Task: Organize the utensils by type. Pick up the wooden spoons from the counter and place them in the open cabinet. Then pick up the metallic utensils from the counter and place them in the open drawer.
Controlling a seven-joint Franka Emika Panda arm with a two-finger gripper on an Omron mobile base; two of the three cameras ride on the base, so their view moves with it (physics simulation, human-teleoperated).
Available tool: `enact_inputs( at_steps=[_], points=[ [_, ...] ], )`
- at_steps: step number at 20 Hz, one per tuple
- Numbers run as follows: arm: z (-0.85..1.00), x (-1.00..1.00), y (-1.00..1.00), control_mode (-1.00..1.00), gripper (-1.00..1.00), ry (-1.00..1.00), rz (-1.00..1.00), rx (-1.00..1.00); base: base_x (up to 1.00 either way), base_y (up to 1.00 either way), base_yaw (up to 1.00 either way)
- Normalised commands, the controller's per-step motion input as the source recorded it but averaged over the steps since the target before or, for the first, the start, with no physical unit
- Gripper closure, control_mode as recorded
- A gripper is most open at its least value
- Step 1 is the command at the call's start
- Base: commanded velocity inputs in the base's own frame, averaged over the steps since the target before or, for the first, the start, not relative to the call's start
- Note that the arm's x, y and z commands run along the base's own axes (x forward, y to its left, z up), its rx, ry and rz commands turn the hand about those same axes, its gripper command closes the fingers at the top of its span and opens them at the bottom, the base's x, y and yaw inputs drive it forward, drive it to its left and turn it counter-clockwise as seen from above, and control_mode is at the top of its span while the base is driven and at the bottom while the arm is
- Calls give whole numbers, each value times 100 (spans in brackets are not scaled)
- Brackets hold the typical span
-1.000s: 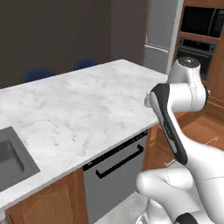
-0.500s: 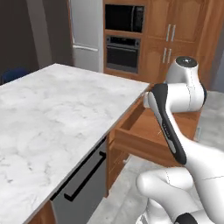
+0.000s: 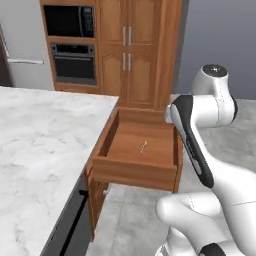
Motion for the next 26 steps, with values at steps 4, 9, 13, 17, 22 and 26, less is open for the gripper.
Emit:
enact_inputs(
  at_steps=[4,9,13,17,22,26],
  points=[
    [0,0,0,100,100,0,0,0,7,46,-45],
    [0,0,0,100,100,0,0,0,25,41,-37],
    [0,0,0,100,100,0,0,0,30,33,-30],
    [0,0,0,100,100,0,0,0,47,19,-19],
    [0,0,0,100,100,0,0,0,53,13,-8],
    [0,0,0,100,100,0,0,0,34,12,-1]
  ],
)
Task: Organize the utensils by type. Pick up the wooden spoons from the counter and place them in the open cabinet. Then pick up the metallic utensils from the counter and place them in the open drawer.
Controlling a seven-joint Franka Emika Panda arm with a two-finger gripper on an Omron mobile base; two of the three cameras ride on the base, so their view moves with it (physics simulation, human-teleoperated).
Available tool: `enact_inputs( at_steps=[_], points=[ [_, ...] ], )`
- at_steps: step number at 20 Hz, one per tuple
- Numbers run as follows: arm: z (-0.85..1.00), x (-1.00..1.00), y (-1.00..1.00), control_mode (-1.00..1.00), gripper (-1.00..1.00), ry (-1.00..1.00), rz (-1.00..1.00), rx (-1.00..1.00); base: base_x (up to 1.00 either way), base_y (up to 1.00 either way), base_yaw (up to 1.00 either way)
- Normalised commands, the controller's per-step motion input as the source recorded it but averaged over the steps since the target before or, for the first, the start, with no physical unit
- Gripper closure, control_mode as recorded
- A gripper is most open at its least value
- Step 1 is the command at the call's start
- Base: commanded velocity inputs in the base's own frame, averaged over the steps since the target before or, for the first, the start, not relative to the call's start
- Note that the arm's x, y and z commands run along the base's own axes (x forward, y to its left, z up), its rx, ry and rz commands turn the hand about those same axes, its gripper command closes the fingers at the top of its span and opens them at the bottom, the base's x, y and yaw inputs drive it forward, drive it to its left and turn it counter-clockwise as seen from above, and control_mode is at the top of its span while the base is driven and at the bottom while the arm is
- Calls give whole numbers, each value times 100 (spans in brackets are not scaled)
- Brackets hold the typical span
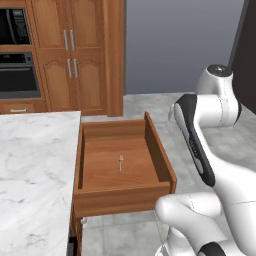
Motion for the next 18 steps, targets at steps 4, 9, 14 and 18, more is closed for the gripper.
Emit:
enact_inputs(
  at_steps=[4,9,14,18],
  points=[
    [0,0,0,100,100,0,0,0,3,4,0],
    [0,0,0,100,100,0,0,0,4,0,0],
    [0,0,0,100,100,0,0,0,0,0,0],
    [-14,9,0,-100,100,3,0,1,1,0,0]
  ],
)
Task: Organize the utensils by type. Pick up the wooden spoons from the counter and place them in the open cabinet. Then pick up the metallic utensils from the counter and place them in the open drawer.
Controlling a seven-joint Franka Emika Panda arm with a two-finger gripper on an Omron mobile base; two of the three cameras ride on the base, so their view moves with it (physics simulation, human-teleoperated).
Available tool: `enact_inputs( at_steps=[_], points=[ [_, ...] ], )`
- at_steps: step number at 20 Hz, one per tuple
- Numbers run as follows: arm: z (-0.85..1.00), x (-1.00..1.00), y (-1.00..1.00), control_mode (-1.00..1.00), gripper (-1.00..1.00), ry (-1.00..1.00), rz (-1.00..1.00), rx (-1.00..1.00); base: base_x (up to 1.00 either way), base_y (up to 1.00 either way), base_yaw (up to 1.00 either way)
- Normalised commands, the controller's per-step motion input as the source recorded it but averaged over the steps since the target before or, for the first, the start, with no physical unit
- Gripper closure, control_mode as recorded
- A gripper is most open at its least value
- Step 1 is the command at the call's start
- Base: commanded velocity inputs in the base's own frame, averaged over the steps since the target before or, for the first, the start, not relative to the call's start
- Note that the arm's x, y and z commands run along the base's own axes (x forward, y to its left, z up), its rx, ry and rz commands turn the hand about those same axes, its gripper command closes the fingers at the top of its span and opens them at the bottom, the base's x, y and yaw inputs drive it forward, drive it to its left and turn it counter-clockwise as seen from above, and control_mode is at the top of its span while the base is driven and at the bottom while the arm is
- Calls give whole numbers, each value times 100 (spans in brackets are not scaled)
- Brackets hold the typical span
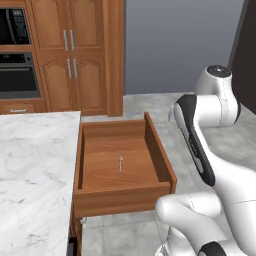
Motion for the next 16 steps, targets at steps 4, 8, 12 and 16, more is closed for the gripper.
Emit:
enact_inputs(
  at_steps=[4,8,12,16],
  points=[
    [-35,33,10,-100,100,13,4,0,0,0,0],
    [-23,31,24,-100,100,7,3,0,0,0,0],
    [-27,54,49,-100,100,5,1,0,0,0,0],
    [-27,56,41,-100,100,12,1,0,0,0,0]
  ],
)
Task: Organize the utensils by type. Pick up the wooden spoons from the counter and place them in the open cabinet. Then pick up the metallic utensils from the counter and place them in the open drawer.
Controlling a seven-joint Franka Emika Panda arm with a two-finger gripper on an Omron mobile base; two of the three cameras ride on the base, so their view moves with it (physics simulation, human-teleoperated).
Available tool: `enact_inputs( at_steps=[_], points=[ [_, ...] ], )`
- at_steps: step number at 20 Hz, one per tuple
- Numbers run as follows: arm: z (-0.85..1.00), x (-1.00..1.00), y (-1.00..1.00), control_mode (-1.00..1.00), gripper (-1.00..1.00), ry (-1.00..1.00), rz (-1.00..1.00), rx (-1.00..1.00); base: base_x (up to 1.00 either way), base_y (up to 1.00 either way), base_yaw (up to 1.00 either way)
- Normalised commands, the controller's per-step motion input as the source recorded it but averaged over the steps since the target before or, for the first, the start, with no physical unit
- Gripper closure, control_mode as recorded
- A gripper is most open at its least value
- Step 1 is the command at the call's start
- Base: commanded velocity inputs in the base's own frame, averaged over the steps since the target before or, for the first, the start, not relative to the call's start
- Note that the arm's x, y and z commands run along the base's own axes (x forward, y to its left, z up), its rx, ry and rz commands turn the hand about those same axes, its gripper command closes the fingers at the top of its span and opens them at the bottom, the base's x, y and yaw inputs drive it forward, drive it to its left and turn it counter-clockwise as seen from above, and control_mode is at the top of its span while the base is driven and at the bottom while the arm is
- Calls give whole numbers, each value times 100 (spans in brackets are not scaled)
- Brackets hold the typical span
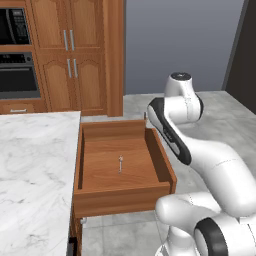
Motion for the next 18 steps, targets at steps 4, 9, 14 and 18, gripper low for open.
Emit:
enact_inputs(
  at_steps=[4,9,14,18],
  points=[
    [-50,73,32,-100,100,15,2,0,0,0,0],
    [-71,86,21,-100,100,14,6,0,0,0,0],
    [-64,84,18,-100,100,17,6,0,0,0,0],
    [-58,69,19,-100,100,14,3,0,0,0,0]
  ],
)
